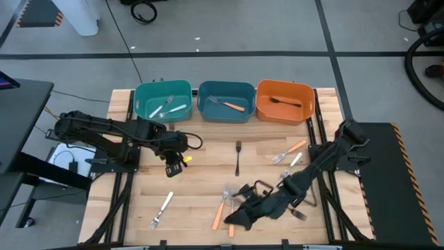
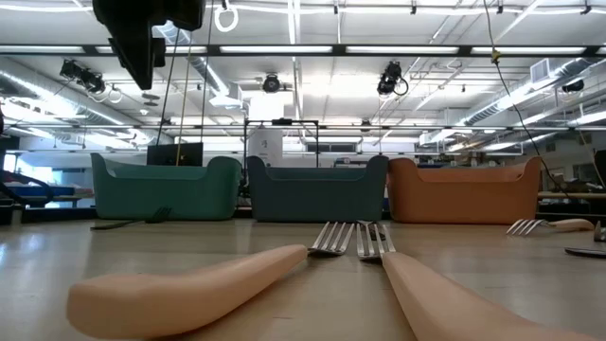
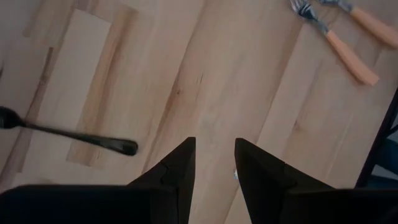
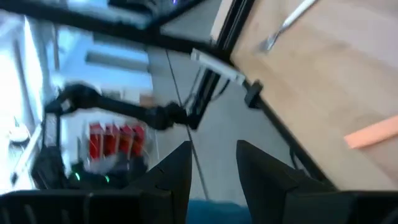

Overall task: Sort silverware by color (type)
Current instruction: Put the bottom right orange fork into the blue bin

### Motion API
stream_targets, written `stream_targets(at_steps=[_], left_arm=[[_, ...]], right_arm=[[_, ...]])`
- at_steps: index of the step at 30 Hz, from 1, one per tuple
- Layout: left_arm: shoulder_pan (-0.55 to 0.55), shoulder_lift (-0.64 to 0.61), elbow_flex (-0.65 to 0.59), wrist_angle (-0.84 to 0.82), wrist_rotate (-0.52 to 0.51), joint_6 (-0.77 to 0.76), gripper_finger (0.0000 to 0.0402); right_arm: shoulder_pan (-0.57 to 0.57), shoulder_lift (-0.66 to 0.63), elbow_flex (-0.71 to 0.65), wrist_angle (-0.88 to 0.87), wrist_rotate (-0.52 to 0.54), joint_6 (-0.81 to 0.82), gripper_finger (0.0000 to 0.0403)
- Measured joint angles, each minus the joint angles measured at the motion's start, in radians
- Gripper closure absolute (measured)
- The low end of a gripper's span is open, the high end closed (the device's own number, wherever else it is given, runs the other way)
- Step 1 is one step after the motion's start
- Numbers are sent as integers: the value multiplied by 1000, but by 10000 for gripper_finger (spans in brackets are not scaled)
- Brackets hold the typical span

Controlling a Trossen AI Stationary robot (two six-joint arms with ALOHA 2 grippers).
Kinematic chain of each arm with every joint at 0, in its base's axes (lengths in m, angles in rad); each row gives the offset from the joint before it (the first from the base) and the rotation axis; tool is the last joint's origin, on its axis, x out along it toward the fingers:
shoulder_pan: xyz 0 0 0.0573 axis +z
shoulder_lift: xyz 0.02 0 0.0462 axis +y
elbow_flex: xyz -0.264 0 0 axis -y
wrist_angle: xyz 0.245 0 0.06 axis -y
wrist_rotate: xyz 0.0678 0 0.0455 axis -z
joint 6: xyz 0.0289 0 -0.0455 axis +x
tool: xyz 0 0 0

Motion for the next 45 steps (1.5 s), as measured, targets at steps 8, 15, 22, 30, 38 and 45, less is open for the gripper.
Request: stream_targets(at_steps=[8,15,22,30,38,45], left_arm=[[0,0,0,-8,0,60,280],[0,0,0,-7,0,78,280],[0,0,0,-2,0,87,280],[1,0,0,7,0,89,280],[1,0,-1,25,0,87,280],[1,0,0,31,0,87,280]], right_arm=[[-37,189,230,-274,-35,112,269],[-44,255,316,-575,-81,291,269],[-49,276,315,-725,-115,401,269],[-74,313,314,-741,-160,402,269],[-93,347,313,-770,-189,395,269],[-107,385,313,-770,-215,386,269]])
